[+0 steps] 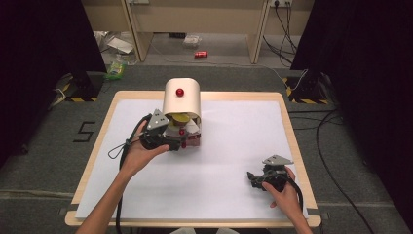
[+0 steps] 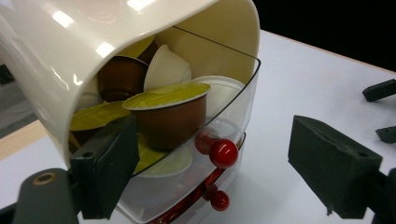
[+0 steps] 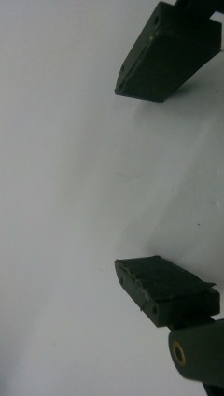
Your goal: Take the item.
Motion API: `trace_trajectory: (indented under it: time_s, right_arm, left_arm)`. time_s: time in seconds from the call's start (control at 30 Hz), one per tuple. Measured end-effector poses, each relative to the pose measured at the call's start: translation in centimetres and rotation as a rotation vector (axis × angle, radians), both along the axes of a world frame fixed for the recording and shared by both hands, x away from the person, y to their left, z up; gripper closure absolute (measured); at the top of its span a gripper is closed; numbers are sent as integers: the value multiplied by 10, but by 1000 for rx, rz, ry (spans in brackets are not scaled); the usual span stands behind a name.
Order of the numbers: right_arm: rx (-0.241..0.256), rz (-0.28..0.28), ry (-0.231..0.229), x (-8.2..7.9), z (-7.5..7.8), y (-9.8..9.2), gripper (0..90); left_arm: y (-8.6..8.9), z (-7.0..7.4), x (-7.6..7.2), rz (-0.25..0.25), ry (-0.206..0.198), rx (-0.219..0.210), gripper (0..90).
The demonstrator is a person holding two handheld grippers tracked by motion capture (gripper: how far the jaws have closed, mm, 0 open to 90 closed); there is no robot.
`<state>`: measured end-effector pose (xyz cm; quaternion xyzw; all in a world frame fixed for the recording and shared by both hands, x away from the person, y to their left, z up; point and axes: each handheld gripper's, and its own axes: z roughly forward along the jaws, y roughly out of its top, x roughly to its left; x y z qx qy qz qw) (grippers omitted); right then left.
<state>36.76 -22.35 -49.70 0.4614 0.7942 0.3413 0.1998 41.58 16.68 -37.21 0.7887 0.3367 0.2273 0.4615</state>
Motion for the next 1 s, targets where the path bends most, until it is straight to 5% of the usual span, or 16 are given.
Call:
trace_trajectory:
  time_s: [0.5, 1.0]
  right_arm:
    - [-1, 1, 0, 0, 0, 0, 148]
    - [-3, 1, -2, 0, 0, 0, 148]
  left_arm:
    - [-3, 3, -15, -11, 38, 44, 161]
    - [-3, -2, -32, -17, 17, 46, 163]
